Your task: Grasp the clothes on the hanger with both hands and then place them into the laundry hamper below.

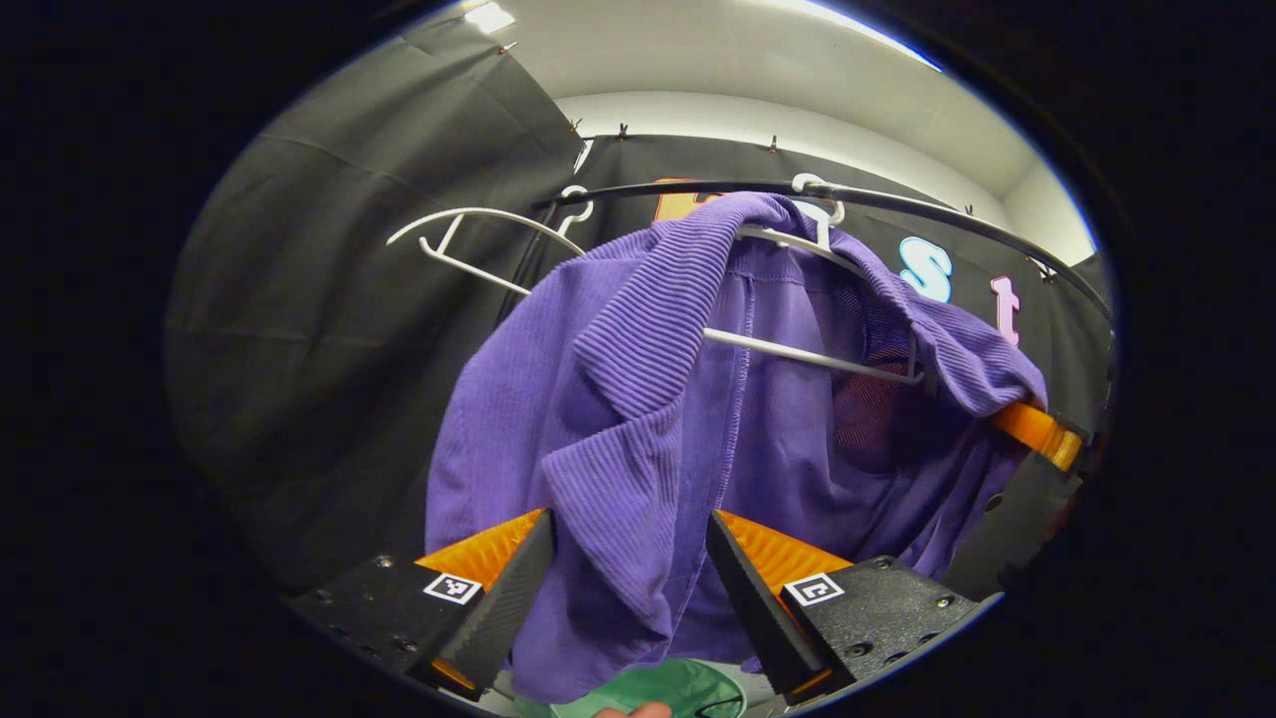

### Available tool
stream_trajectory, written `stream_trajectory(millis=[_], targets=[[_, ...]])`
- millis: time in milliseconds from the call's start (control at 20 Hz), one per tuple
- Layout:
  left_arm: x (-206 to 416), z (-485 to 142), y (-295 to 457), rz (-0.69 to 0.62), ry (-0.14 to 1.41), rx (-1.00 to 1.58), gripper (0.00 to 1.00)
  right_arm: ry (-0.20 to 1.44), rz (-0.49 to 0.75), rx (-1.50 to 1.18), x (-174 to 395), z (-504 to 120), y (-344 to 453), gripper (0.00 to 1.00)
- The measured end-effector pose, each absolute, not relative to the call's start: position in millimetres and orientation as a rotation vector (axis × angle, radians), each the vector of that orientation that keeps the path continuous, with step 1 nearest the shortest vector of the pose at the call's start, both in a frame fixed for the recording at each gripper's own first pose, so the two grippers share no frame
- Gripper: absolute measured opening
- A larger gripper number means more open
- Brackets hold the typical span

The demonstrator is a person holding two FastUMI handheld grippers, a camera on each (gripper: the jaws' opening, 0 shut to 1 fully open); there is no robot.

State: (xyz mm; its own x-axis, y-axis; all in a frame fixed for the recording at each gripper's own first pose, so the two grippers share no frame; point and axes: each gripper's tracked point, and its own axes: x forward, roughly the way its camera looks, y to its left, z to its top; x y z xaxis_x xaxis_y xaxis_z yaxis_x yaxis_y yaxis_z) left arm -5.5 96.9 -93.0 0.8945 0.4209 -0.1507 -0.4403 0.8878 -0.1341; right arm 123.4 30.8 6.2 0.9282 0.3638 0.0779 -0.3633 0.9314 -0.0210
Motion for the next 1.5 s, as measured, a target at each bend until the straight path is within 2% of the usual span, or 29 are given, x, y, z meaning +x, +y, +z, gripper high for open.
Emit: stream_trajectory(millis=[50,150,200,300,350,400,600,650,800,850,900,950,1000,1050,1150,1200,1250,1500], targets=[[2.1,-95.6,99.2,0.48,0.109,-0.151,0.92,-0.084,0.388,0.002,120.4,7.1,31.9,0.07],[10.0,-98.6,115.2,0.594,0.079,-0.107,0.99,-0.077,0.416,0.018,117.8,6.7,33.0,0.07],[9.2,-98.5,125.9,0.662,0.051,-0.079,0.92,-0.073,0.422,0.023,117.1,5.8,32.2,0.07],[6.0,-98.8,152.2,0.77,0.008,-0.003,0.91,-0.077,0.423,0.025,115.6,6.0,29.5,0.07],[9.1,-99.1,159.6,0.785,0.004,0.037,0.92,-0.081,0.421,0.023,117.7,5.9,28.4,0.07],[11.8,-99.9,160.4,0.767,0.006,0.066,0.87,-0.085,0.417,0.019,119.5,5.4,27.5,0.07],[14.7,-90.4,136.1,0.6,0.047,0.155,0.08,-0.105,0.398,0.003,124.8,8.9,26.7,0.08],[12.1,-82.4,135.2,0.567,0.061,0.178,0.05,-0.115,0.381,-0.002,127.6,10.2,24.7,0.08],[-15.6,-28.8,132.4,0.56,0.011,0.267,0.07,-0.166,0.335,-0.03,130.6,21.0,20.6,0.07],[-24.7,-6.8,133.9,0.584,-0.023,0.284,0.06,-0.184,0.318,-0.039,131.8,24.2,19.2,0.12],[-32.4,15.4,143.7,0.626,-0.062,0.289,0.05,-0.194,0.3,-0.048,132.6,26.2,17.7,0.12],[-38.9,35.3,158.5,0.663,-0.095,0.274,0.05,-0.211,0.285,-0.054,133.0,30.0,17.8,0.12],[-42.9,51.4,170.7,0.687,-0.113,0.243,0.02,-0.222,0.274,-0.058,133.4,32.2,18.4,0.07],[-43.4,64.4,182.7,0.706,-0.129,0.204,0.07,-0.229,0.269,-0.059,134.5,33.5,20.4,0.07],[-43.8,86.3,206.6,0.728,-0.159,0.142,0.05,-0.228,0.265,-0.049,137.5,35.2,24.5,0.07],[-44.1,95.8,218.3,0.737,-0.171,0.139,0.02,-0.225,0.262,-0.038,139.2,35.5,24.2,0.07],[-42.4,102.3,229.2,0.743,-0.169,0.15,0.07,-0.222,0.255,-0.026,139.9,36.6,22.8,0.07],[-25.3,90.5,269.1,0.723,-0.102,0.163,0.04,-0.209,0.218,-0.009,149.4,38.3,14.2,0.07]])
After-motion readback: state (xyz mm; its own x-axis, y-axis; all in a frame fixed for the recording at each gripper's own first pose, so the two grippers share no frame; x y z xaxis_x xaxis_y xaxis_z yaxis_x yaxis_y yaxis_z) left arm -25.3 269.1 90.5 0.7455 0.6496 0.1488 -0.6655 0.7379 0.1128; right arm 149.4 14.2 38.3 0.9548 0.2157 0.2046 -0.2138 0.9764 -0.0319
